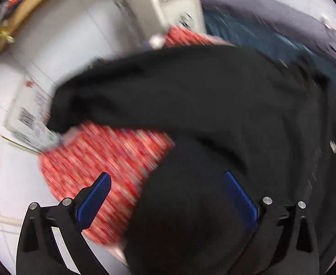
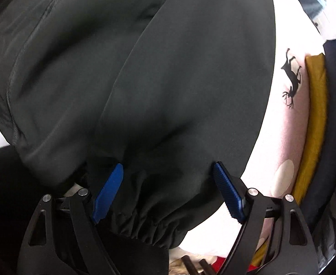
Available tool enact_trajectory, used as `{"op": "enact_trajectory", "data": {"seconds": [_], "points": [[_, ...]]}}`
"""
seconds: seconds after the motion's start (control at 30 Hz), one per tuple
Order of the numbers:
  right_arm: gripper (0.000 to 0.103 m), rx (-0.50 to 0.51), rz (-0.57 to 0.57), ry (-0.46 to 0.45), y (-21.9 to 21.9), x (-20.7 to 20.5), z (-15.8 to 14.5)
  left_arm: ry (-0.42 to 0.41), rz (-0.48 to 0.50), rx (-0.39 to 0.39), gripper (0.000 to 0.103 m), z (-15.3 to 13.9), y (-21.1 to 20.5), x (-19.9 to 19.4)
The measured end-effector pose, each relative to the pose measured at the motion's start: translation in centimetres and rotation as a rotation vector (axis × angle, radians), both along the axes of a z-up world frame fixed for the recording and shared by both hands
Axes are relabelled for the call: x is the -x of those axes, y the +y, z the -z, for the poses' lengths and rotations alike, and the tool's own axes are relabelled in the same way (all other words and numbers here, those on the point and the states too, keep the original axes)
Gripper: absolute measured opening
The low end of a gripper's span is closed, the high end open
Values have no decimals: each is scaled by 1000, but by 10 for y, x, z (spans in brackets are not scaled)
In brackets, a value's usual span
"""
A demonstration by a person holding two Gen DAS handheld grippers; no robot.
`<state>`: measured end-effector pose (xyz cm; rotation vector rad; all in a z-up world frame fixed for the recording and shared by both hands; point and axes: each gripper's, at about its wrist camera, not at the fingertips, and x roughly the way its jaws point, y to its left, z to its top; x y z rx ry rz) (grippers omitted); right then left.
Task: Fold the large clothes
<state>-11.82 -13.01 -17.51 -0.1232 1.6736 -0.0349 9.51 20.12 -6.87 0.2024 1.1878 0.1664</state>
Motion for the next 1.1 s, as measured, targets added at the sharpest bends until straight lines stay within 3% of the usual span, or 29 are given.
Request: {"op": "enact_trajectory", "data": {"seconds": [0.13,0.23,0.4,0.6,0.7,0.8,0.87,0.97,1.1], "points": [[31,-20,-16,3,0,0,3,69,27,44,97,20,-25,40],[9,-40,3,-44,-6,-1,-9,99,66,59,97,24,-42,62],[4,-151,125,-220,-37,-11,-65,79,123,43,97,17,-59,85],[4,-412,332,-538,-107,-31,-191,62,100,66,97,2,-58,91],[4,-592,452,-765,-169,-29,-270,50,92,72,97,-4,-59,92],[4,-699,604,-924,-242,-10,-323,42,97,70,97,-9,-61,94],[4,-735,694,-1002,-286,1,-343,36,95,67,97,-12,-61,96],[4,-725,870,-1034,-367,24,-339,54,70,67,97,-10,-58,100],[4,-776,1196,-953,-456,52,-264,75,38,59,97,-4,-52,104]]}}
